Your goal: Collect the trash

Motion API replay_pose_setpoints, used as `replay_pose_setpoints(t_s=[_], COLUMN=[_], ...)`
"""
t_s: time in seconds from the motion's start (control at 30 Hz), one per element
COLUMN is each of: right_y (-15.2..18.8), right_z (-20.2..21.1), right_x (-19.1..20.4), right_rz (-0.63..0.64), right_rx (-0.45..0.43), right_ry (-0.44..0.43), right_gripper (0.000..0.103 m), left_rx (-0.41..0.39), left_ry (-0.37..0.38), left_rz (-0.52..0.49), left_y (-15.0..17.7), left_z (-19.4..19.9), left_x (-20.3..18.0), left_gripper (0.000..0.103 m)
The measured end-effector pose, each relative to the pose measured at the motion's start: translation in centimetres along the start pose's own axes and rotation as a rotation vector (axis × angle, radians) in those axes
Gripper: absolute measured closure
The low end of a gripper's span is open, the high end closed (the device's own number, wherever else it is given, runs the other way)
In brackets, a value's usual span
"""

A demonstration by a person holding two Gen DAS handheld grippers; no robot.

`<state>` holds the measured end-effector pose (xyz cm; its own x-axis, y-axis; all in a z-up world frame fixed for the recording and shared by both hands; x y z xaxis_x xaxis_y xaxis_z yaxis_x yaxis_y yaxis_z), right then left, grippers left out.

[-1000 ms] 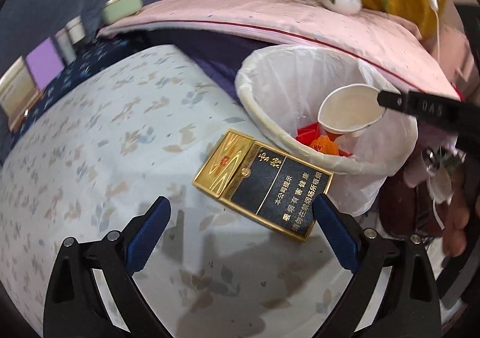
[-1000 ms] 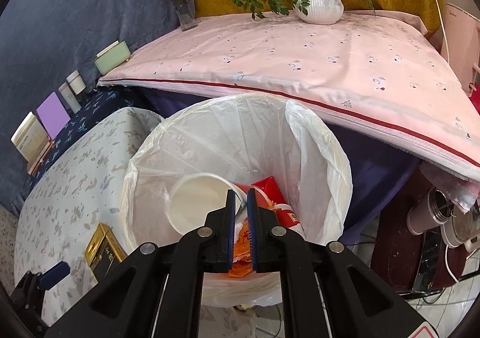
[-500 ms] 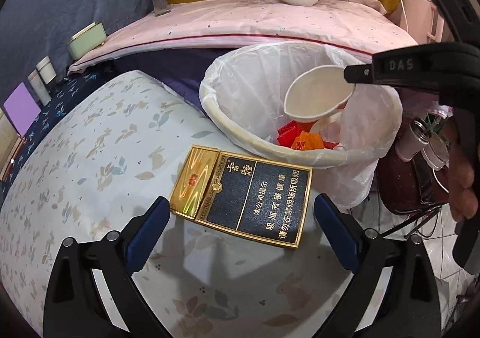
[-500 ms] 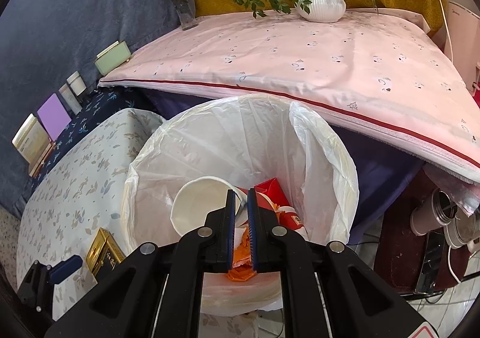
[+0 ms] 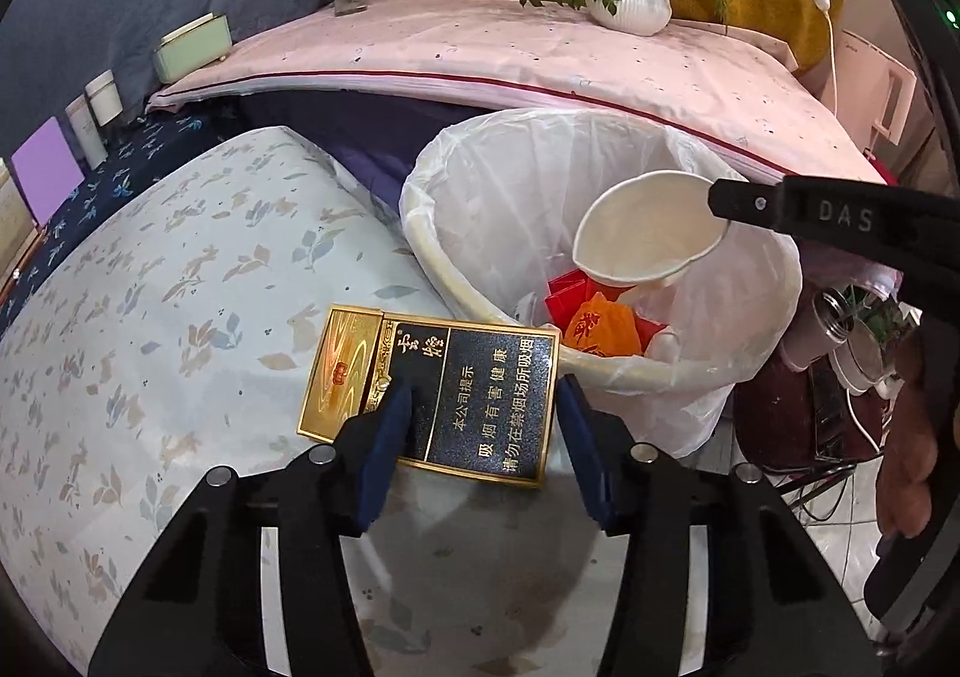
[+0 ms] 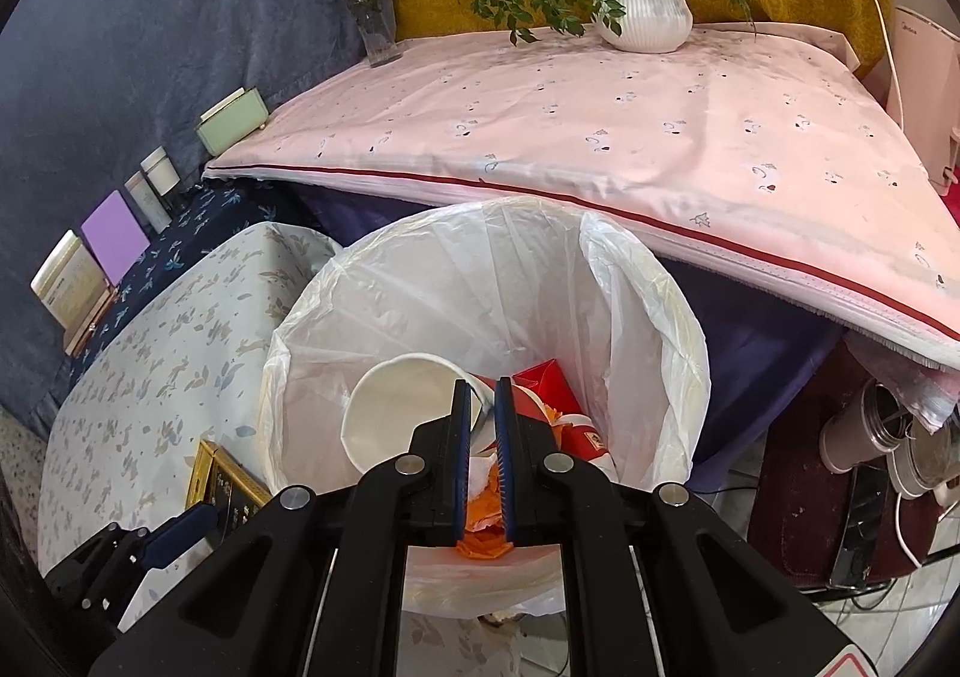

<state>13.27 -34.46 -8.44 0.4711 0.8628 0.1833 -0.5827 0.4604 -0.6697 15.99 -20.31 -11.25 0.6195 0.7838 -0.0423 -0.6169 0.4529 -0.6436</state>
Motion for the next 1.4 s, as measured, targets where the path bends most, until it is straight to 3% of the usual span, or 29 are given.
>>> replay_pose_setpoints(t_s=[0.2,0.27,0.33,0.37,0.53,0.63,0.8,0.87,0.97,1.03,1.2,1.4], right_y=[0.0,0.1,0.1,0.2,0.4,0.5,0.5,0.4,0.3,0.3,0.3,0.2], right_z=[0.3,0.4,0.3,0.2,-0.1,-0.3,-0.3,-0.3,-0.2,-0.1,0.3,0.5], right_x=[-0.3,-0.3,-0.4,-0.4,-0.1,0.2,0.5,0.5,0.7,0.7,0.8,0.7], right_rz=[-0.004,-0.005,-0.007,-0.008,-0.006,-0.003,0.003,0.007,0.012,0.013,0.016,0.016], right_rx=[-0.004,-0.004,-0.002,0.000,0.008,0.012,0.013,0.013,0.011,0.009,0.007,0.003], right_ry=[-0.002,-0.002,-0.003,-0.005,-0.008,-0.011,-0.011,-0.012,-0.014,-0.016,-0.019,-0.024], right_gripper=[0.095,0.095,0.095,0.095,0.095,0.095,0.095,0.095,0.095,0.095,0.095,0.095], left_rx=[0.004,-0.006,-0.019,-0.024,0.015,0.010,-0.002,-0.015,-0.018,-0.025,-0.023,-0.014], left_ry=[-0.012,-0.032,-0.036,-0.033,-0.008,-0.033,-0.057,-0.055,-0.049,-0.057,-0.022,-0.050], left_rz=[0.089,0.107,0.115,0.112,0.040,0.005,0.000,-0.004,-0.030,-0.022,0.050,0.110], left_y=[0.0,-0.1,-0.3,-0.4,-0.2,-0.1,-0.3,-0.4,-0.6,-0.7,-0.9,-0.5], left_z=[0.0,0.2,0.4,0.4,-0.8,-1.3,-1.5,-1.3,-1.1,-1.1,-0.7,-0.4], left_x=[2.5,3.5,4.2,4.4,4.5,4.2,3.9,3.5,2.4,2.1,2.8,5.0], left_gripper=[0.054,0.042,0.017,0.014,0.012,0.011,0.016,0.025,0.053,0.058,0.058,0.058])
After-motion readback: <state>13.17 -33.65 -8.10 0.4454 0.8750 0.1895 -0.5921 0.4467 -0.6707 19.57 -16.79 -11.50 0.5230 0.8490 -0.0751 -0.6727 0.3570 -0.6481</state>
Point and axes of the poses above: each gripper's, at about its wrist camera, not at the fingertips, and z roughly against the way its jaws point, x to its left, y to its underside, the point moved 6 cm from there along -z, roughly the way its jaws point, and after that the axes turned 4 degrees about z, right-handed, at the moved point
